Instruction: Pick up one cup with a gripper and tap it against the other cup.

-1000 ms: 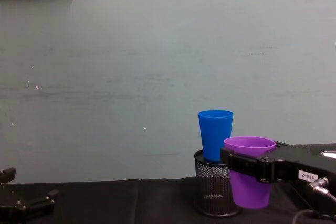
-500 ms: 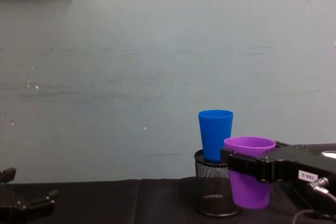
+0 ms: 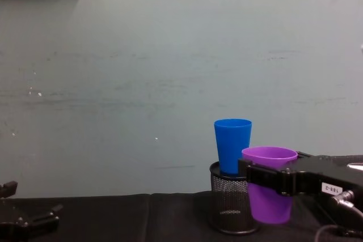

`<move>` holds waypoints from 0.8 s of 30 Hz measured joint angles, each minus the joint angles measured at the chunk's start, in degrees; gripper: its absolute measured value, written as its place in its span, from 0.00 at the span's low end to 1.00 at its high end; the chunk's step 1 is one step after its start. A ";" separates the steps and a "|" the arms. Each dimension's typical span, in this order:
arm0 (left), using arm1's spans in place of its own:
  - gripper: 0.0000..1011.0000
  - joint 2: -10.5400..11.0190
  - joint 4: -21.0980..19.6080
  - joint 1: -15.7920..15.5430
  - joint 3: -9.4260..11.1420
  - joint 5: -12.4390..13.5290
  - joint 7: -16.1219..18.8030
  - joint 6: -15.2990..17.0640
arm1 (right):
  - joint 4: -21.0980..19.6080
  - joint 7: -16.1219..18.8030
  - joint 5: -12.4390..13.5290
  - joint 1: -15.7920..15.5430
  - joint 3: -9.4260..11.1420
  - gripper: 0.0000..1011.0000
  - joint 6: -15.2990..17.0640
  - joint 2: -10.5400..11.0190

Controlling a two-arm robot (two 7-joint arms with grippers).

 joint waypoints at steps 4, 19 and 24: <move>0.99 0.00 0.00 0.00 0.00 0.00 0.00 0.00 | 1.67 -0.53 -0.05 1.36 -0.16 0.74 0.10 -0.70; 0.99 0.00 0.00 0.00 0.00 0.00 0.00 0.00 | 12.69 -1.20 -0.20 11.18 -1.43 0.74 1.64 -5.15; 0.99 0.00 0.00 0.00 0.00 0.00 0.00 0.00 | 14.55 -0.97 -0.30 12.89 -1.98 0.74 1.92 -5.92</move>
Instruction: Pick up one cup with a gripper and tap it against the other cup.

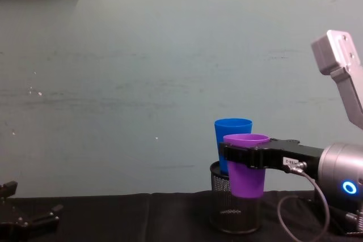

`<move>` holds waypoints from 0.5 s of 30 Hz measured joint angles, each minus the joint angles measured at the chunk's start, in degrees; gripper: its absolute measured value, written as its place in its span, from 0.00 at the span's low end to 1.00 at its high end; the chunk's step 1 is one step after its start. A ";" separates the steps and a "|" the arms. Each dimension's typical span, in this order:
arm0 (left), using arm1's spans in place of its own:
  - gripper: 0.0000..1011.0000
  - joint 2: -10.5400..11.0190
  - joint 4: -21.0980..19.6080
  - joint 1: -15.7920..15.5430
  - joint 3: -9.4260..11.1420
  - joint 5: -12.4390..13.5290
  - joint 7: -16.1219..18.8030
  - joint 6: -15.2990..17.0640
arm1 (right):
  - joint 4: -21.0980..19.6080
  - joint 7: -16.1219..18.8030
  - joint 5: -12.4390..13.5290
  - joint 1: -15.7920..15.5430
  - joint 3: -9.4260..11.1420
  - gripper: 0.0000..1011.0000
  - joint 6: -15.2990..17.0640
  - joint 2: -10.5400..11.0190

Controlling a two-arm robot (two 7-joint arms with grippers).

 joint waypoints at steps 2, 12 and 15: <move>0.99 0.00 0.00 0.00 0.00 0.00 0.00 0.00 | 0.85 0.07 -0.02 0.73 -0.15 0.74 0.11 -0.30; 0.99 0.00 0.00 0.00 0.00 0.00 0.00 0.00 | 4.71 0.32 -0.22 3.64 -0.36 0.74 0.08 -1.49; 0.99 0.00 0.00 0.00 0.00 0.00 0.00 0.00 | 5.50 0.24 -0.26 4.12 -0.27 0.74 -0.02 -1.69</move>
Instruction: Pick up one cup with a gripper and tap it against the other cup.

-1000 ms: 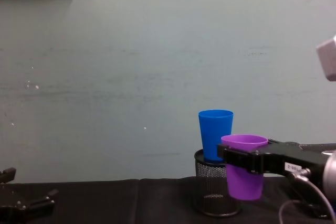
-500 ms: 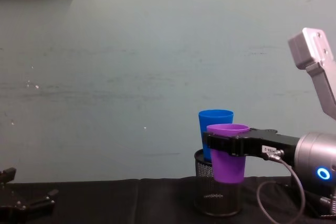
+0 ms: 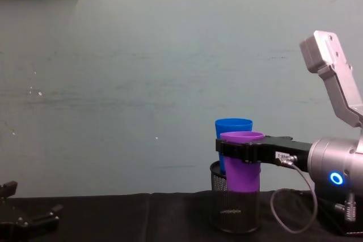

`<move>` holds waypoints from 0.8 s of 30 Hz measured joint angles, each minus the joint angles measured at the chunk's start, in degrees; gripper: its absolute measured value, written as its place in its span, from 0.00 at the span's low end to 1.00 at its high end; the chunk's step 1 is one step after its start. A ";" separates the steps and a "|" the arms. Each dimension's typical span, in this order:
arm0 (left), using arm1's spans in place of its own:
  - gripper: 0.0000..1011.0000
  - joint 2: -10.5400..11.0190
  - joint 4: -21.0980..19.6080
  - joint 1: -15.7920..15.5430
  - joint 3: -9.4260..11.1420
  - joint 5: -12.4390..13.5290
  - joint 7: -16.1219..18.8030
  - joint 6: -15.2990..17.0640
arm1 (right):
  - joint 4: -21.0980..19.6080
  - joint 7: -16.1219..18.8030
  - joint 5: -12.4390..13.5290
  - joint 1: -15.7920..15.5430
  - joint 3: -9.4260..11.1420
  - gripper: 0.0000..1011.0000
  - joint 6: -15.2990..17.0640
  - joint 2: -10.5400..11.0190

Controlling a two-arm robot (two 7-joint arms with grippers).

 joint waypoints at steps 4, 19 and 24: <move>0.99 0.00 0.00 0.00 0.00 0.00 0.00 0.00 | 1.07 -0.11 -0.01 0.52 0.26 0.74 -0.25 -0.29; 0.99 0.00 0.00 0.00 0.00 0.00 0.00 0.00 | 2.57 -0.52 -0.15 1.40 0.75 0.74 -0.91 -0.81; 0.99 0.00 0.00 0.00 0.00 0.00 0.00 0.00 | 2.57 -0.51 -0.13 1.40 0.73 0.74 -0.92 -0.80</move>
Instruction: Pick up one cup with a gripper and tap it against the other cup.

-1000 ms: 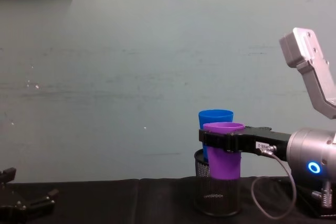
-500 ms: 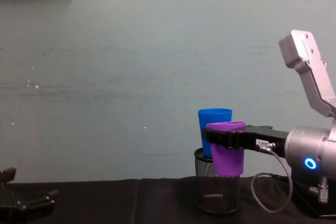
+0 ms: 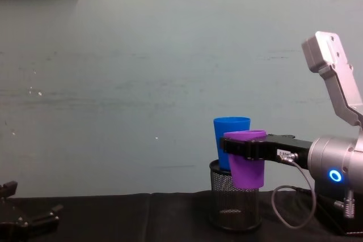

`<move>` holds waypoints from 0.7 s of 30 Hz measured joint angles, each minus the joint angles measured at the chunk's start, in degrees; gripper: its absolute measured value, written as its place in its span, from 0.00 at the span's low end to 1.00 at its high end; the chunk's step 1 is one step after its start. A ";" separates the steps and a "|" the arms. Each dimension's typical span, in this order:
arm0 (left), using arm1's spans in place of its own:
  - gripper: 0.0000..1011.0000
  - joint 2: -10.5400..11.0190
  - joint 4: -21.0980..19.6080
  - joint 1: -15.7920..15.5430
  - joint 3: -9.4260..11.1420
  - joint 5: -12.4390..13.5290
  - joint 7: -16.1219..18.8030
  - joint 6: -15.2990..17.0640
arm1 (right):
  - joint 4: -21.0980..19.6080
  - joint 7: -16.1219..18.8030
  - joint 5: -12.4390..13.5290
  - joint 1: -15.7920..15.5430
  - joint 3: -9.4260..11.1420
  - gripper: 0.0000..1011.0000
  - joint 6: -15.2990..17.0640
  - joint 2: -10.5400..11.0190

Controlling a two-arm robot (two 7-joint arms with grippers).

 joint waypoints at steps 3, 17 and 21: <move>0.99 0.00 0.00 0.00 0.00 0.00 0.00 0.00 | 0.00 0.00 0.01 0.00 -0.01 0.74 0.00 0.01; 0.99 0.00 0.00 0.00 0.00 0.00 0.00 0.00 | 0.00 0.02 0.05 -0.01 -0.02 0.74 0.04 0.03; 0.99 0.00 0.00 0.00 0.00 0.00 0.00 0.00 | 0.00 0.02 0.07 -0.01 -0.02 0.74 0.06 0.03</move>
